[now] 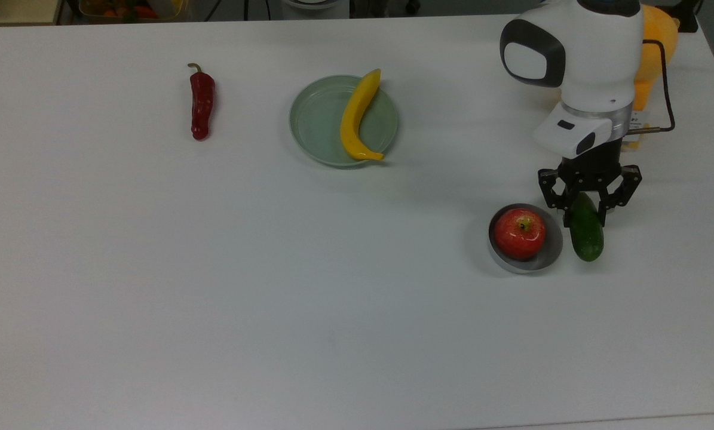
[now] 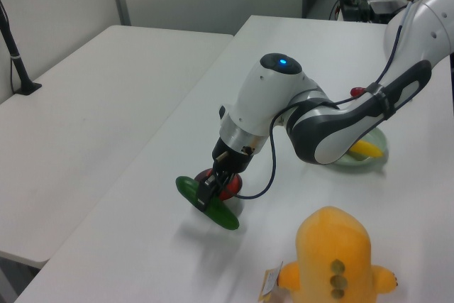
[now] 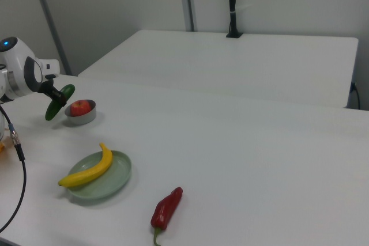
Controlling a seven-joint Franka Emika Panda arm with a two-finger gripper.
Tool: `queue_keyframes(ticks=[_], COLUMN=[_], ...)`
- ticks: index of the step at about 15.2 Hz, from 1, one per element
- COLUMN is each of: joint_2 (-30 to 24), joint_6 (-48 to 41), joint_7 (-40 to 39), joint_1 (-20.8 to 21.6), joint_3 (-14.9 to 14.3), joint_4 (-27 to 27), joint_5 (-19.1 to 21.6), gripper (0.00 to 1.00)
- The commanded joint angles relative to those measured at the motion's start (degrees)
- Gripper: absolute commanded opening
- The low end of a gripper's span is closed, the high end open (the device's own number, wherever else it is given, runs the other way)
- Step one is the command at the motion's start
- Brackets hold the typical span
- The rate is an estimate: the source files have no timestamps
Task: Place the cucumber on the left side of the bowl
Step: 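Lower the cucumber beside the silver bowl and open the gripper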
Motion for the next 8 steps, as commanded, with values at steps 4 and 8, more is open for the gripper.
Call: queue_keyframes(ticks=[4, 8], joint_2=[1.0, 1.0], joint_6=[1.5, 1.5], joint_7=[1.9, 1.8], joint_1=[-0.4, -0.4], joint_3=[-0.1, -0.1], joint_4=[1.3, 1.3], joint_5=[-3.5, -3.8], gripper=[0.48, 0.68])
